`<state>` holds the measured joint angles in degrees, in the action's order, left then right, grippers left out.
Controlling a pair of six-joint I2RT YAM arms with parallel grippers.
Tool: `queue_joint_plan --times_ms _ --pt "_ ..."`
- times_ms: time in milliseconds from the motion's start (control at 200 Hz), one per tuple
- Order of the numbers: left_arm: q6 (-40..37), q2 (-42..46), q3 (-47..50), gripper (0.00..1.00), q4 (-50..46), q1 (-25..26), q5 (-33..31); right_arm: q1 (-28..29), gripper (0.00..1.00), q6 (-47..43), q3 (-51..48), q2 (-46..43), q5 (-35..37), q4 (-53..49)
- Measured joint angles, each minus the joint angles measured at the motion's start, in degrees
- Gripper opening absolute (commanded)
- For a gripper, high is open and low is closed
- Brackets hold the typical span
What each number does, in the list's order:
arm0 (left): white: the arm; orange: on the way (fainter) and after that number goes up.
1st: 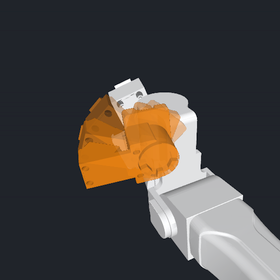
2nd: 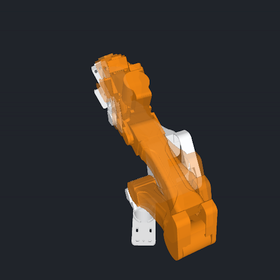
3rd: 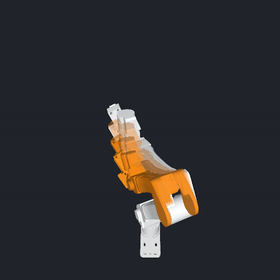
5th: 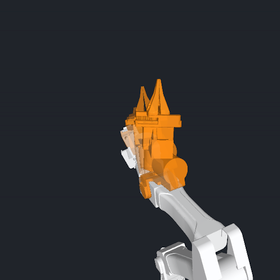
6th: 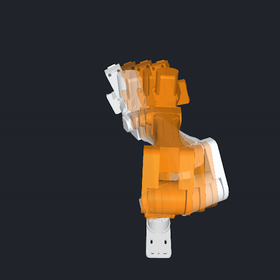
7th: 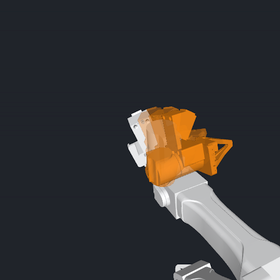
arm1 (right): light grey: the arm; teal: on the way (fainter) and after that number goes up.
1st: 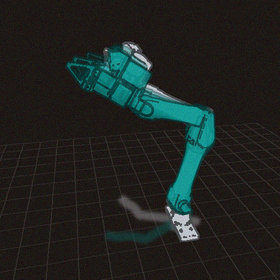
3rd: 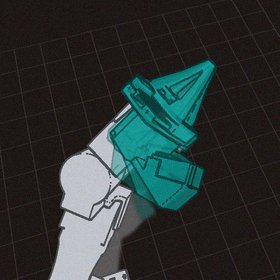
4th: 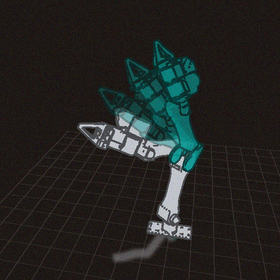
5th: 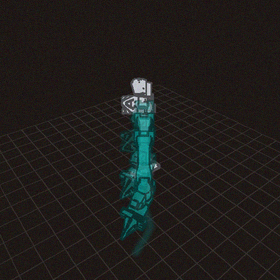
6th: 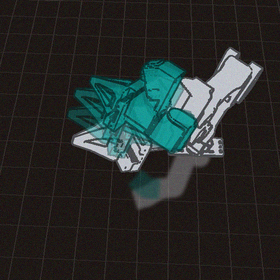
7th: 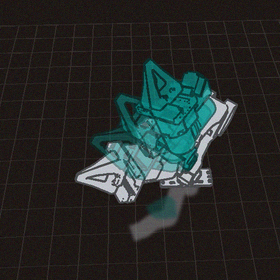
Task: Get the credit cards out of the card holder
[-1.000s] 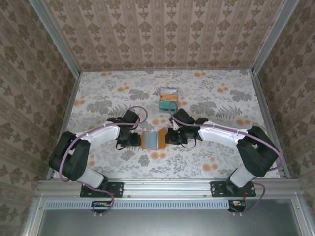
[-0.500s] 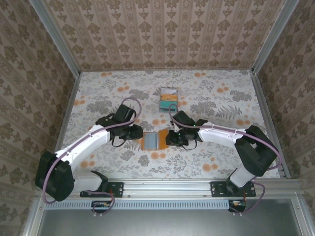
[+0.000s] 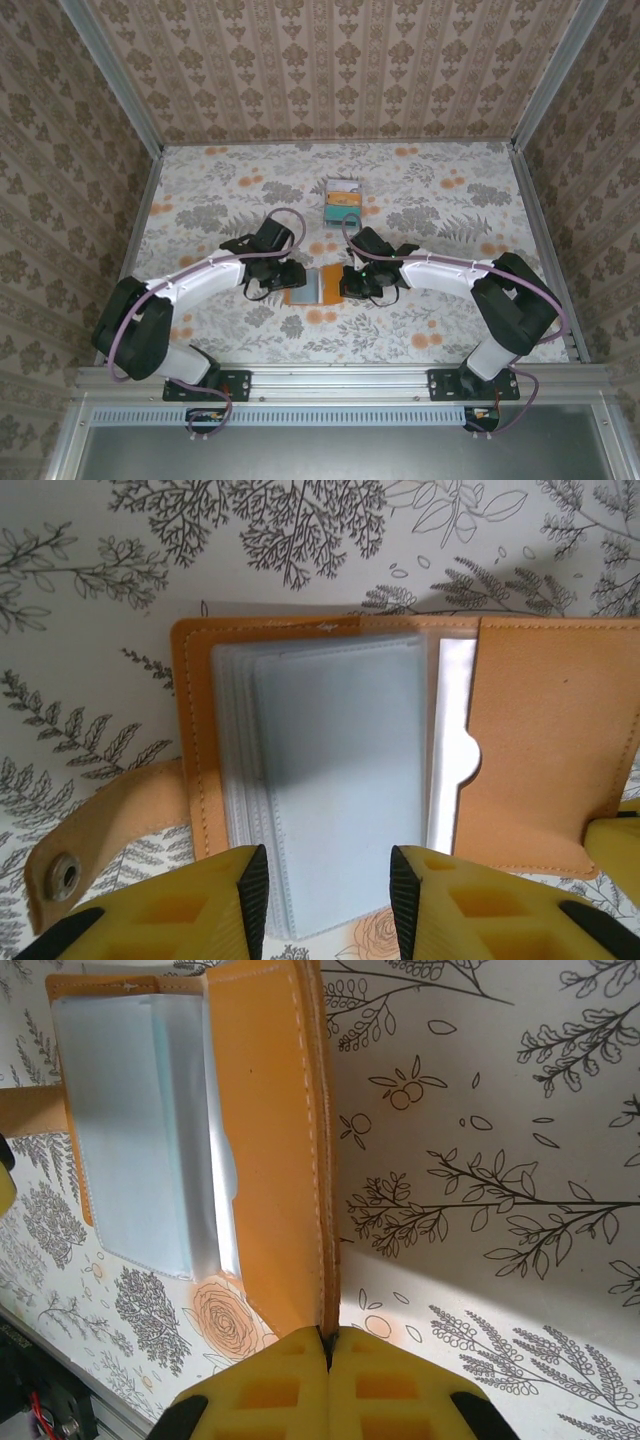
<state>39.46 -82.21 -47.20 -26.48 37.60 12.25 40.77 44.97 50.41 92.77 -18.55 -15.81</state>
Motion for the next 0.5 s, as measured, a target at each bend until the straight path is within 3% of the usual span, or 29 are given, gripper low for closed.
queue_joint_plan --times_ms 500 --pt "0.4 -4.4 1.4 0.4 2.8 1.1 0.0 0.0 0.0 0.0 -0.4 0.0 0.0 0.5"
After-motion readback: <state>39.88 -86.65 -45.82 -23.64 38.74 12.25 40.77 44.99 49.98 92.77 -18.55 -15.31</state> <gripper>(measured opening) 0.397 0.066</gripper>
